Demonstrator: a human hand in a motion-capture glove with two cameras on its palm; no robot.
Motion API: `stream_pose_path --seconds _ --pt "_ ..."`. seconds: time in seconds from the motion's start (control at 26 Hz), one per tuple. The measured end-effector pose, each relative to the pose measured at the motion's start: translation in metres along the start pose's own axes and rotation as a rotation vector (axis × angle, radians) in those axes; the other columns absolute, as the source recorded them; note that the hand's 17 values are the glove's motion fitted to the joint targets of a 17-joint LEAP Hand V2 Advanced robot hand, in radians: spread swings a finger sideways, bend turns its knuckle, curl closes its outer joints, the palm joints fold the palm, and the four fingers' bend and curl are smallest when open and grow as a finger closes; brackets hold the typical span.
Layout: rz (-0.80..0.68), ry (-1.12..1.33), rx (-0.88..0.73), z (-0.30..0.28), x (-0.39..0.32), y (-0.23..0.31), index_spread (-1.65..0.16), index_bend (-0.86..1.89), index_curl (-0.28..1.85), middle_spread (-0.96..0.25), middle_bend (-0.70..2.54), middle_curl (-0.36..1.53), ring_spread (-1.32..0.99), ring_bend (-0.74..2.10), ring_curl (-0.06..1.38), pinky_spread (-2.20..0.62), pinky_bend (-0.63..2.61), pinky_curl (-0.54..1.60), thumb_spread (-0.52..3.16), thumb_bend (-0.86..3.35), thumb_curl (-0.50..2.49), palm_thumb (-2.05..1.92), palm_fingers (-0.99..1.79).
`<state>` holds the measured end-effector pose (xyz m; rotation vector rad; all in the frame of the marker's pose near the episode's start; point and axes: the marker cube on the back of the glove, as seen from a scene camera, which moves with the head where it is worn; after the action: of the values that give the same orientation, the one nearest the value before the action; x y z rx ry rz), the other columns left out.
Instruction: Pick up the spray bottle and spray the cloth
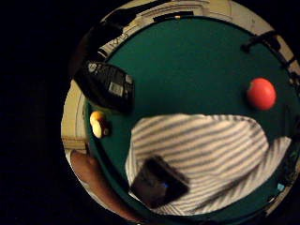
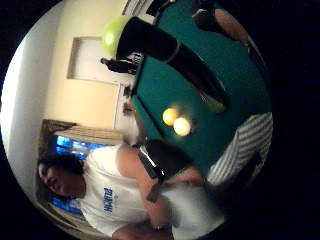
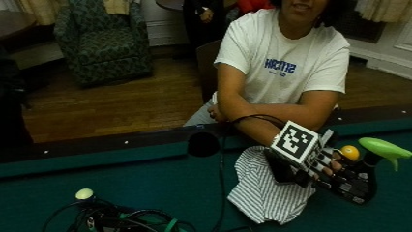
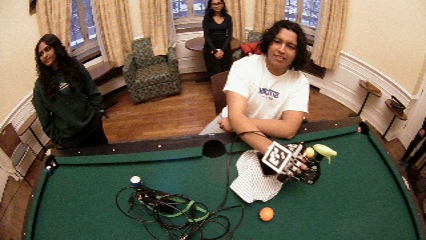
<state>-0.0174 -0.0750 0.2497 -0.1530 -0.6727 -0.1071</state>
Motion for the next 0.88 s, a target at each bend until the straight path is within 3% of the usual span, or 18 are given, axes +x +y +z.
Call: stream_pose_path --seconds 0.38,0.88 --pt "-0.114 0.288 -0.068 -0.029 -0.018 0.068 -0.41 0.16 0.40 -0.16 0.18 0.35 -0.18 0.20 0.31 0.19 0.20 0.33 0.92 -0.04 0.43 0.37 0.45" --pt "-0.131 0.352 -0.119 -0.047 -0.035 0.120 -0.42 0.16 0.37 -0.16 0.18 0.34 -0.19 0.20 0.31 0.19 0.20 0.34 0.94 -0.03 0.38 0.36 0.46"
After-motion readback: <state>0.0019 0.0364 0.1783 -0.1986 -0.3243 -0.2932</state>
